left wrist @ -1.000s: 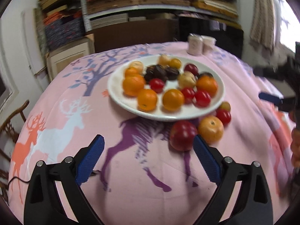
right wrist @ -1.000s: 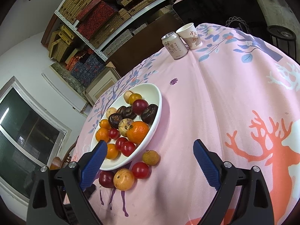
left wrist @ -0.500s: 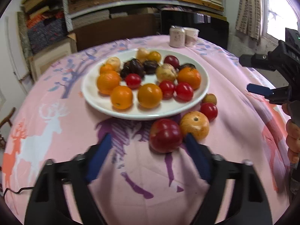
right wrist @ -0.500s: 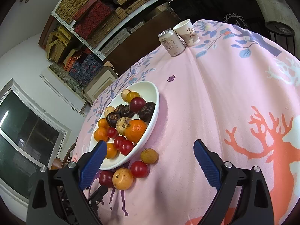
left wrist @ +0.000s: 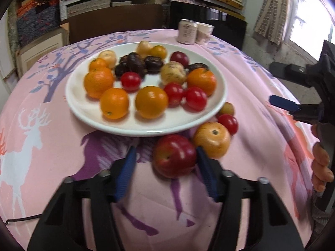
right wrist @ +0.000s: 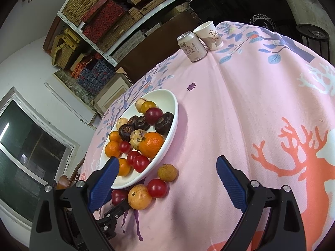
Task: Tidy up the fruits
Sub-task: 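Grasp the large red tomato with the left tool while the right tool grasps the small tan fruit, then carry the tomato and tan fruit over the white plate and open both tools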
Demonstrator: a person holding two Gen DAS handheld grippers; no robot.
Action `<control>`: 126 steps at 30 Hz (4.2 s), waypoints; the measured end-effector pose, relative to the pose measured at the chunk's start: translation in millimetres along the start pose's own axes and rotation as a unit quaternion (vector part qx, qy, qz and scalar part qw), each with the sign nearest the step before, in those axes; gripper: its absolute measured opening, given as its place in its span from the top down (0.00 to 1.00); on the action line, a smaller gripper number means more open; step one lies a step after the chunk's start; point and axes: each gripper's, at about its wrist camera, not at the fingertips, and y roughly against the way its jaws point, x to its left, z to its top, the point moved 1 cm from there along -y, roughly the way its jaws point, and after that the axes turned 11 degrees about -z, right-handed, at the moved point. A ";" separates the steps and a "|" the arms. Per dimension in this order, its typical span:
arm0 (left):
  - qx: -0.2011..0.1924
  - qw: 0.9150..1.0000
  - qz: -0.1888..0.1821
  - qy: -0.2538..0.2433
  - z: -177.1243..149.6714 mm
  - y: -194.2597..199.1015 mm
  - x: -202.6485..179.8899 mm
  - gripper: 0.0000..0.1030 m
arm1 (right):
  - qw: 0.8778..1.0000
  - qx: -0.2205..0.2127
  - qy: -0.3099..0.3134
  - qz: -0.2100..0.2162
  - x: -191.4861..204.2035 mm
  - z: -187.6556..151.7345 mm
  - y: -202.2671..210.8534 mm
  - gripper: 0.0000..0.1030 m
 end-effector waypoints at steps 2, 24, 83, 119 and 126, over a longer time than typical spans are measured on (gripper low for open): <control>0.000 1.000 0.002 -0.010 -0.4 -0.5 -4.2 0.59 | 1.000 0.000 0.002 -0.002 0.4 0.0 -0.7 0.08; -0.045 0.993 0.081 0.068 -12.3 45.0 32.3 0.61 | 0.976 -0.002 0.181 -0.123 42.1 -28.7 -24.3 0.08; -0.010 0.995 0.063 0.073 -16.0 29.1 31.4 0.60 | 0.967 -0.009 0.201 -0.160 32.8 -16.2 -42.5 0.74; -0.084 0.991 0.059 0.084 121.4 -14.5 78.0 0.25 | 0.978 -0.012 0.204 -0.051 106.7 62.8 -93.2 0.39; -0.139 0.984 0.064 0.091 103.4 49.1 67.7 0.25 | 0.979 -0.104 0.175 -0.018 101.1 68.2 -10.8 0.31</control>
